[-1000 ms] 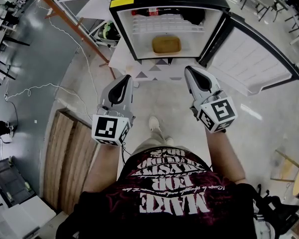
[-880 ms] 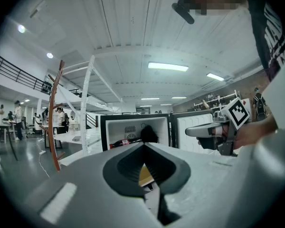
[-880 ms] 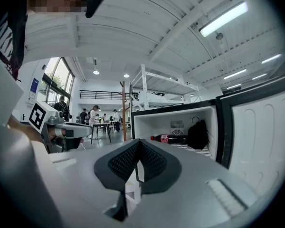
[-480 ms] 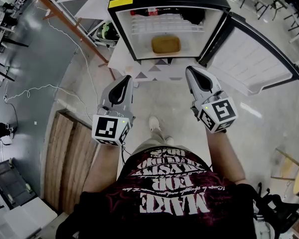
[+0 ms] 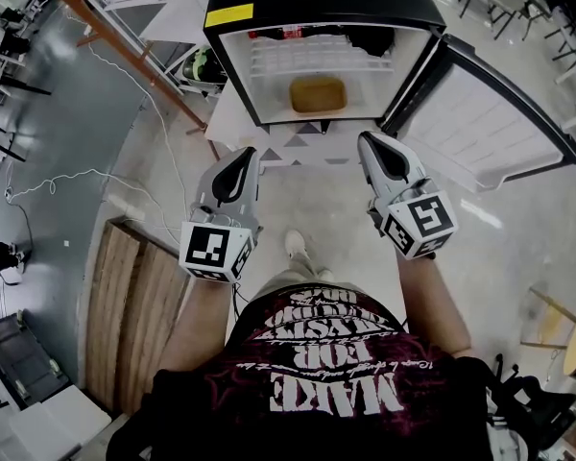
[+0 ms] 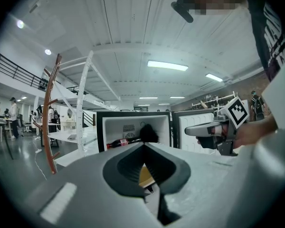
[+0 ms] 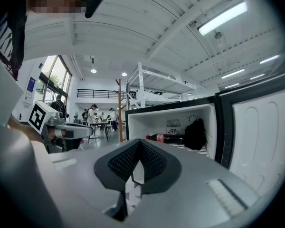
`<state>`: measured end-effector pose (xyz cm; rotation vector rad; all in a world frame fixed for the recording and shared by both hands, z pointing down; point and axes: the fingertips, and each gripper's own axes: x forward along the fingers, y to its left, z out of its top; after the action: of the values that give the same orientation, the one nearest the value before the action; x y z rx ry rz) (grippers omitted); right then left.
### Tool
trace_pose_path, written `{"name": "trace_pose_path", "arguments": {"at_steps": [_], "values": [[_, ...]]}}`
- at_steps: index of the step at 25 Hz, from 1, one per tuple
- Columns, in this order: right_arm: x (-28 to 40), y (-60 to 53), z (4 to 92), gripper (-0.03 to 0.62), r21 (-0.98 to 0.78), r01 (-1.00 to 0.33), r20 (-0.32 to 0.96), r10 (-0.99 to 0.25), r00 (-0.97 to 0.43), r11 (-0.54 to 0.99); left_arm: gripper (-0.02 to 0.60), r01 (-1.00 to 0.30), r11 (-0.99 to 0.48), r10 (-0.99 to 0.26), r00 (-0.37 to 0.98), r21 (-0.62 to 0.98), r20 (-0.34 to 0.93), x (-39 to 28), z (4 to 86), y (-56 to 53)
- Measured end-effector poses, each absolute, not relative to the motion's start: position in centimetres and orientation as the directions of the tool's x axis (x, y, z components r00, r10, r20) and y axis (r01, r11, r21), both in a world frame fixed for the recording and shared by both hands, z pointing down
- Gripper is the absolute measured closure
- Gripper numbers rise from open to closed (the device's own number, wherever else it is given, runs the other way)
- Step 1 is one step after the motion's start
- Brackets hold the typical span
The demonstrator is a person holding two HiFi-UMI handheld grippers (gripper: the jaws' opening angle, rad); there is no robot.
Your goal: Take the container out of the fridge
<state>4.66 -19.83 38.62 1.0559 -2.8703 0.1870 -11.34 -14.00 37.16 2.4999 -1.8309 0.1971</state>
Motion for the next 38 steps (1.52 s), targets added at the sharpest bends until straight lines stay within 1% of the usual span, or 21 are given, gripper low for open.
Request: {"name": "trace_pose_path", "arguments": {"at_steps": [12,23,38], "values": [[3.8,-22.4,38.4,0.569,-0.083,-0.657,0.128,-0.646,-0.752,0.749,0.581,-0.94,-0.34,-0.935,0.333,-0.039,0.124,-11.5,37.0,-16.9],[2.9,-24.2,37.8,0.569,-0.082,-0.68,0.139,-0.667,-0.732,0.729,0.581,-0.924,-0.381,-0.921,0.376,-0.036,0.1,-12.5,36.2,-19.7],[0.6,-27.6,37.7,0.569,-0.078,-0.726,0.145,-0.713,-0.687,0.683,0.581,-0.902,-0.429,-0.901,0.425,-0.042,0.091,-15.1,36.1,-23.7]]}}
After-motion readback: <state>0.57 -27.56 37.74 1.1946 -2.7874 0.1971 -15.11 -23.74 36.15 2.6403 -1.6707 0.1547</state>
